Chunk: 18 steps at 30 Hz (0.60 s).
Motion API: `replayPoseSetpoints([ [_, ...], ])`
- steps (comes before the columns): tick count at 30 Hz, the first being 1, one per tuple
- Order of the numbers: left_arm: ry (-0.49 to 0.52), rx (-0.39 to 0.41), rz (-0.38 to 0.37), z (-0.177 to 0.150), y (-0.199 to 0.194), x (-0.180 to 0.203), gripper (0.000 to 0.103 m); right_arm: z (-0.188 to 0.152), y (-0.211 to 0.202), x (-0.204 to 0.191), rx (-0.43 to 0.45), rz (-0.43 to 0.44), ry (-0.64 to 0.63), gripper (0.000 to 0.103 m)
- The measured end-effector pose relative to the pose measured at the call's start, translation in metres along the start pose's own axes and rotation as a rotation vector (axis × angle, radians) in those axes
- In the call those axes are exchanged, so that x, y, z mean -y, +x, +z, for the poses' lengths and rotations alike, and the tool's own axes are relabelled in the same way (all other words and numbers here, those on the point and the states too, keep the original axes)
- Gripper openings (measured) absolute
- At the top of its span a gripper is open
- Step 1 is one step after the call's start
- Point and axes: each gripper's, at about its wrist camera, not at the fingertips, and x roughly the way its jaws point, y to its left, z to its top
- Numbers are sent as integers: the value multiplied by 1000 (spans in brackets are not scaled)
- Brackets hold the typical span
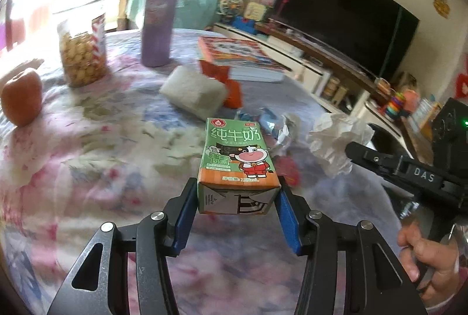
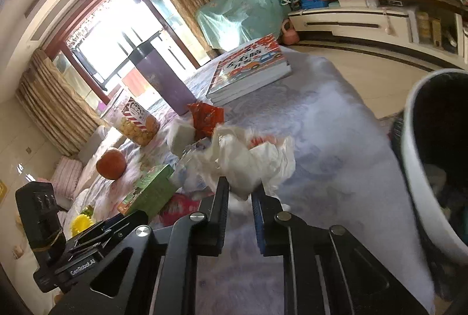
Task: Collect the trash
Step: 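Grasp the white milk carton with the left tool while the right tool grasps crumpled white paper, then carry the milk carton with the left tool over the bin while the right tool carries the paper there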
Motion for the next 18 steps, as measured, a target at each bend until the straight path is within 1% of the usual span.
replayPoseSetpoints([
  [9, 42, 3, -51, -11, -16, 31, 49, -13, -38, 12, 35, -22, 9, 12],
  [18, 90, 14, -101, -15, -20, 61, 49, -19, -71, 27, 82, -49, 35, 12],
])
